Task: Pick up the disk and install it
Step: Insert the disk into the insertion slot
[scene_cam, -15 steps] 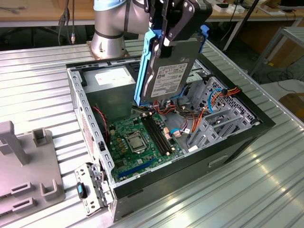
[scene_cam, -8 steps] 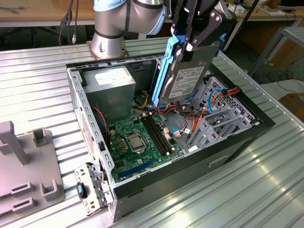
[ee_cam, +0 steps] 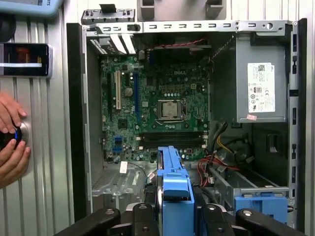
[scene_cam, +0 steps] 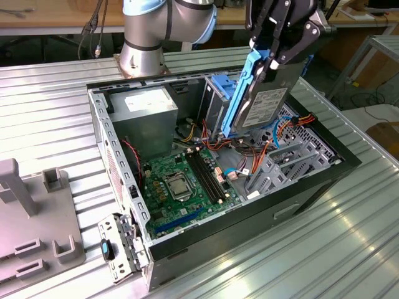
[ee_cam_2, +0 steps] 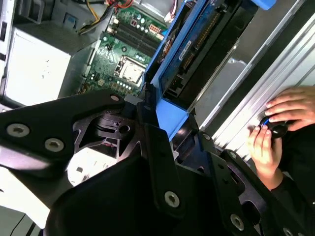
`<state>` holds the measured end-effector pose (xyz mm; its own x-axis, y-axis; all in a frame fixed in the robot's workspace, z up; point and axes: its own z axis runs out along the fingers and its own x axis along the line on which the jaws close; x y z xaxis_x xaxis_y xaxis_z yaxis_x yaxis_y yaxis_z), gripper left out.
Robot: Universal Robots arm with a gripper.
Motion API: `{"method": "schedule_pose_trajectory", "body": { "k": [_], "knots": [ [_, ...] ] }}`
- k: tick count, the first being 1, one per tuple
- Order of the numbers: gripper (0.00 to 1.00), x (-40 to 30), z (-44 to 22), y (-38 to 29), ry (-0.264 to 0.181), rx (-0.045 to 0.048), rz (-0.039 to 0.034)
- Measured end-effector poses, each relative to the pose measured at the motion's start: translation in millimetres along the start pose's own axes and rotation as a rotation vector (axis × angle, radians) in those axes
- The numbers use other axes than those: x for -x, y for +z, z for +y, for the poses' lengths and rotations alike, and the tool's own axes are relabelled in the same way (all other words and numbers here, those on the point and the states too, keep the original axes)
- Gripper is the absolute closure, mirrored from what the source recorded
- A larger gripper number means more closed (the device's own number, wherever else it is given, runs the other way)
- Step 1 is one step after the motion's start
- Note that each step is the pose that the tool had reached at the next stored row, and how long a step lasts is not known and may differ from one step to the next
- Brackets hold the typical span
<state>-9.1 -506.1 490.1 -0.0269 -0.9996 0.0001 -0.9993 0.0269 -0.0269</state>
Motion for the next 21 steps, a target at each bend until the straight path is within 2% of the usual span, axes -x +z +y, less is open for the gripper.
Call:
{"method": "schedule_pose_trajectory", "body": {
  "k": [2, 4, 6, 9, 11, 14, 16, 21],
  "knots": [
    [0.63, -1.8, -5.2, 1.4, 0.0, 0.0, 0.0],
    [0.63, -7.6, -7.5, 3.0, 0.0, 0.0, -0.0001],
    [0.63, -19.8, -10.1, 6.1, 0.0, -0.0001, -0.0002],
    [0.63, -32.2, -13.3, 9.4, 0.0, -0.0001, -0.0003],
    [0.63, -37.0, -17.0, 11.1, 0.0, 0.0, -0.0001],
    [0.63, -38.8, -27.1, 13.8, 0.0, -0.0001, -0.0004],
    [0.63, -38.9, -37.7, 15.5, 0.0, 0.0, -0.0002],
    [0.63, -39.0, -57.6, 18.6, 0.0, 0.0, -0.0001]
  ]
}}
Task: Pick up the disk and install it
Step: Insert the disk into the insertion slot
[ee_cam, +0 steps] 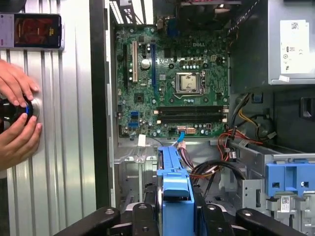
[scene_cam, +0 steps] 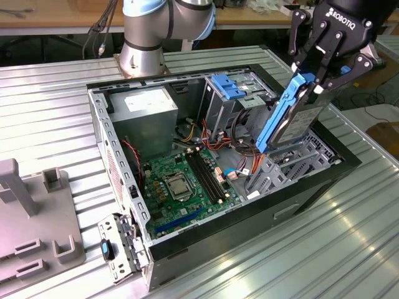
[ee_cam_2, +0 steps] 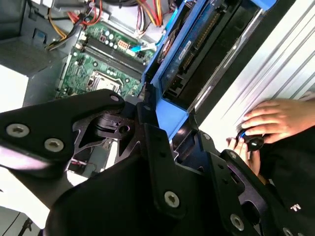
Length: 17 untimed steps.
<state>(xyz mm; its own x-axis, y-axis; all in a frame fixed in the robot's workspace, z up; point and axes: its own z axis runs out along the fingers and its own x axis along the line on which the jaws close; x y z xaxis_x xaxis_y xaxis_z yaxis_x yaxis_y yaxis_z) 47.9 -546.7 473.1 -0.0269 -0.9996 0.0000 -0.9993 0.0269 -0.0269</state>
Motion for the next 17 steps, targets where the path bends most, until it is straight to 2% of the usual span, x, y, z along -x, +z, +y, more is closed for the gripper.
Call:
{"method": "schedule_pose_trajectory", "body": {
  "k": [3, 5, 7, 12, 17],
  "knots": [
    [0.63, -1.2, -7.8, 2.2, 0.0, 0.0, -0.0001],
    [0.63, -1.9, -15.7, 3.9, 0.0, 0.0, 0.0002],
    [0.63, -5.8, -18.9, 5.5, 0.0, 0.0, -0.0001],
    [0.63, -17.2, -21.6, 9.9, 0.0, 0.0, 0.0001],
    [0.63, -19.1, -21.7, 12.5, 0.0, 0.0, 0.0]
  ]
}}
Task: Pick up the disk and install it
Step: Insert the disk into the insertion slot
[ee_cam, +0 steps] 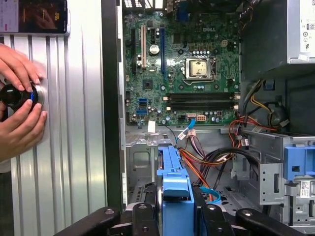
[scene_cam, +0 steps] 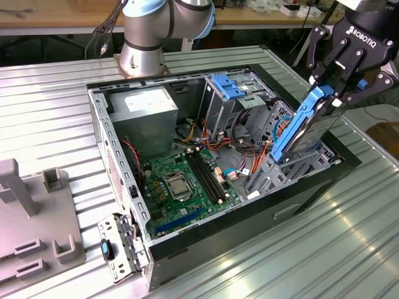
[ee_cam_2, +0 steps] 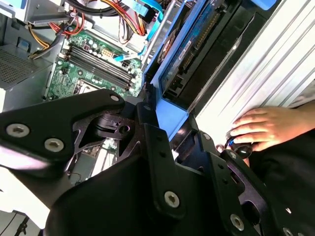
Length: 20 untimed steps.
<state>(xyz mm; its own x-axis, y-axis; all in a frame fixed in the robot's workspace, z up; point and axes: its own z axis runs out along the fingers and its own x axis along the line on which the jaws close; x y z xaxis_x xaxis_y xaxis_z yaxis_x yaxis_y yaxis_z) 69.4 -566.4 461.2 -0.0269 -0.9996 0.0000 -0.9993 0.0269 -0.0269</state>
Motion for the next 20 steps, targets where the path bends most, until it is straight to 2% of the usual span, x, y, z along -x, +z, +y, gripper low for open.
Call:
{"method": "schedule_pose_trajectory", "body": {
  "k": [20],
  "knots": [
    [0.63, -0.6, 0.5, 17.0, 0.0, 0.0, 0.0]
  ]
}}
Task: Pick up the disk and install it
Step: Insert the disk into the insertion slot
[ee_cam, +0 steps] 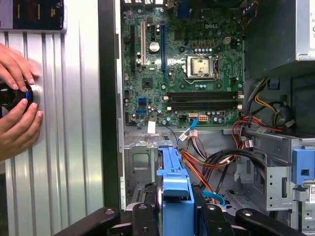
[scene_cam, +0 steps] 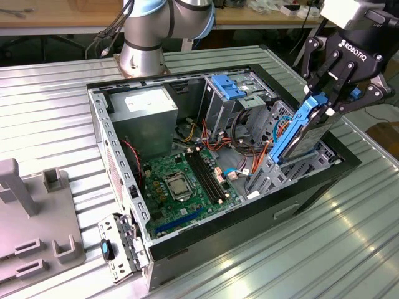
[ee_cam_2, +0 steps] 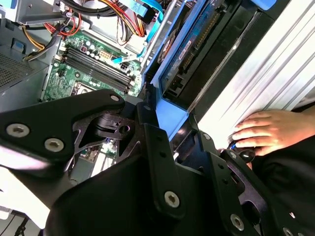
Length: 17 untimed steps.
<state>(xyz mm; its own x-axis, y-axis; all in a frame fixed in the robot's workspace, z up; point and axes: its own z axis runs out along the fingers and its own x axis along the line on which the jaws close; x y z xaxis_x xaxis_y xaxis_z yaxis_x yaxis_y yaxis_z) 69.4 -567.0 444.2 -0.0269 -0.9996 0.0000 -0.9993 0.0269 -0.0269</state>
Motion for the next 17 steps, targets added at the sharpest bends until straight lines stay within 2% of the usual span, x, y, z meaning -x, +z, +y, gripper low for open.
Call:
{"method": "schedule_pose_trajectory", "body": {
  "k": [9, 17],
  "knots": [
    [0.63, -0.1, 0.2, 7.9, 0.0, 0.0, 0.0],
    [0.63, -0.1, 0.2, 8.3, 0.0, 0.0, 0.0001]
  ]
}}
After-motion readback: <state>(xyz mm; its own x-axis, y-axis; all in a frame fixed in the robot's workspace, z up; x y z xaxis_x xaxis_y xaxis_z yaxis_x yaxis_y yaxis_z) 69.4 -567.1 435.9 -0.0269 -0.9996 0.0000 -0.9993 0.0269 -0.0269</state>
